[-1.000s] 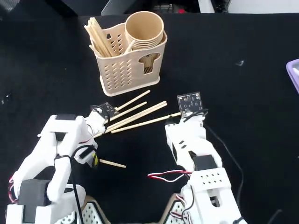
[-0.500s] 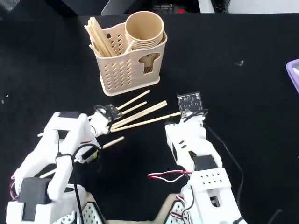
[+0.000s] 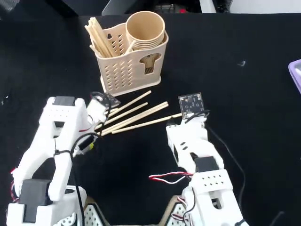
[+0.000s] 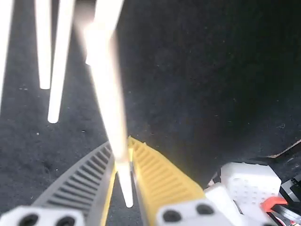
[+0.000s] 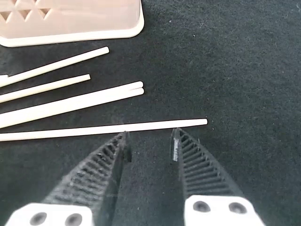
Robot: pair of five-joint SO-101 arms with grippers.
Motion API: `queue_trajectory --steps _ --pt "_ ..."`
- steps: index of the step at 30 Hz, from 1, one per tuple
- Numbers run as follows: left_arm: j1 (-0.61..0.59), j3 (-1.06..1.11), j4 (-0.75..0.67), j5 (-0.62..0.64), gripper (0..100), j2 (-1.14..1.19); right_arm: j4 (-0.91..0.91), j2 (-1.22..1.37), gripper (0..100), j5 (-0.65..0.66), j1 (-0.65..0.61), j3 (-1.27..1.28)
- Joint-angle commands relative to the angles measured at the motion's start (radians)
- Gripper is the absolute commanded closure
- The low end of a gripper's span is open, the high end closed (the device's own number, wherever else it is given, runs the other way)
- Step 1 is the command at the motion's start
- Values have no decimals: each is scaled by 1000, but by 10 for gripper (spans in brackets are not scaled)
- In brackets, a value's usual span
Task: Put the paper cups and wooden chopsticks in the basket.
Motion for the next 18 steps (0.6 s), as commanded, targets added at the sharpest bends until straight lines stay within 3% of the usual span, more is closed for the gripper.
queue_trajectory --steps 1,9,15,18 --pt "30 -41 6 14 970 -11 -26 -21 849 11 14 -13" --pt "145 -31 -12 160 970 -143 -26 -21 849 11 14 -13" --pt "214 119 -146 190 964 -204 -25 -21 849 11 14 -13" --pt "205 220 -239 189 873 -180 -25 -21 849 11 14 -13"
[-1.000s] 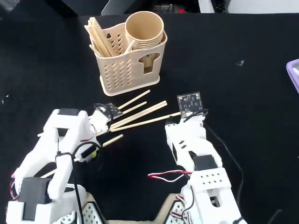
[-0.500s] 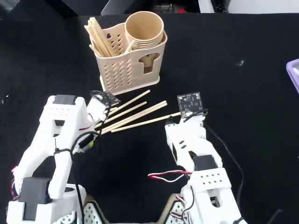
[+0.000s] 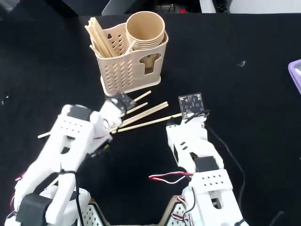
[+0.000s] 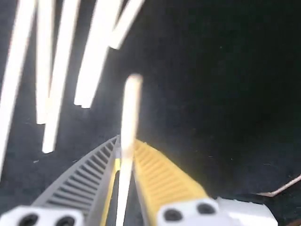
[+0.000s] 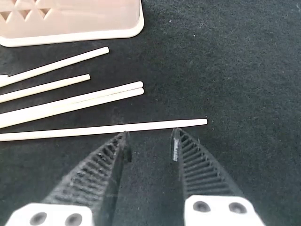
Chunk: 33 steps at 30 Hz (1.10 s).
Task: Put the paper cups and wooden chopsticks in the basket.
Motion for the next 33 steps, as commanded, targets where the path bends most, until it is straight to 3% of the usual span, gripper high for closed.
queue_trajectory --steps 1,11,20,33 --pt "-15 79 -103 8 841 2 -25 -21 849 11 14 -13" --pt "-148 125 -157 -87 866 14 -25 -21 849 11 14 -13" --pt "-232 113 -230 -91 866 15 -25 -21 849 11 14 -12" --pt "-240 101 -235 -144 866 130 -26 -21 849 11 14 -10"
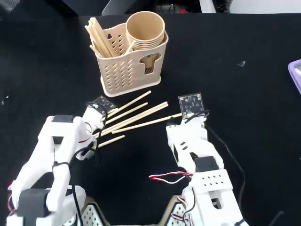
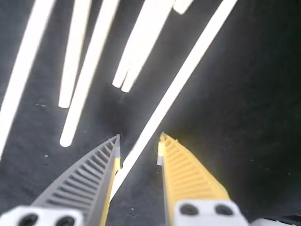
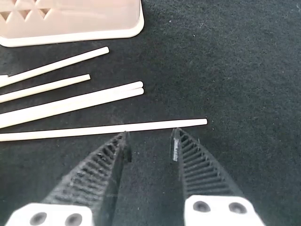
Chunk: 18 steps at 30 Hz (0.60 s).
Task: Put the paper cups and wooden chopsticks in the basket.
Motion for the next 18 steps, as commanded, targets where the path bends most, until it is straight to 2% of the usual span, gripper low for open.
queue_trajectory --steps 1,5,9,18 --pt "-8 -44 0 -5 869 51 -26 -21 849 11 14 -10" --pt "-8 -76 17 0 872 80 -26 -21 849 11 14 -10" --pt "-5 -111 63 0 978 80 -26 -21 849 12 14 -10" --pt "1 -228 249 -3 970 78 -26 -21 848 12 14 -12"
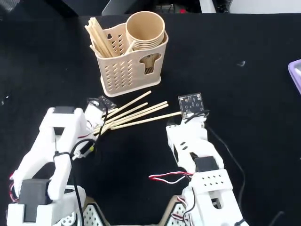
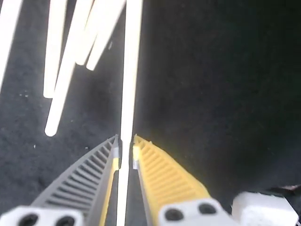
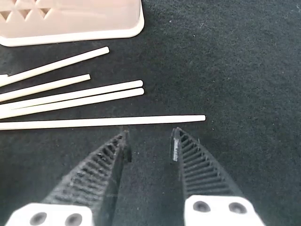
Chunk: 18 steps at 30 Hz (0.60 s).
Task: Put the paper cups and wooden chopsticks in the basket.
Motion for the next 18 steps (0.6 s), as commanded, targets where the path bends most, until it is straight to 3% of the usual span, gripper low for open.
queue_trajectory --steps 1,6,11,14,18 --pt "4 -101 83 -3 970 -2 -26 -21 848 11 14 -12" --pt "4 -289 281 -8 970 -48 -26 -21 848 11 14 -12" --pt "42 -521 428 18 970 -258 -26 -21 848 11 14 -12" --pt "74 -619 356 176 970 -410 -26 -21 848 11 14 -12" --pt "84 -644 91 442 970 -552 -26 -21 848 11 14 -10"
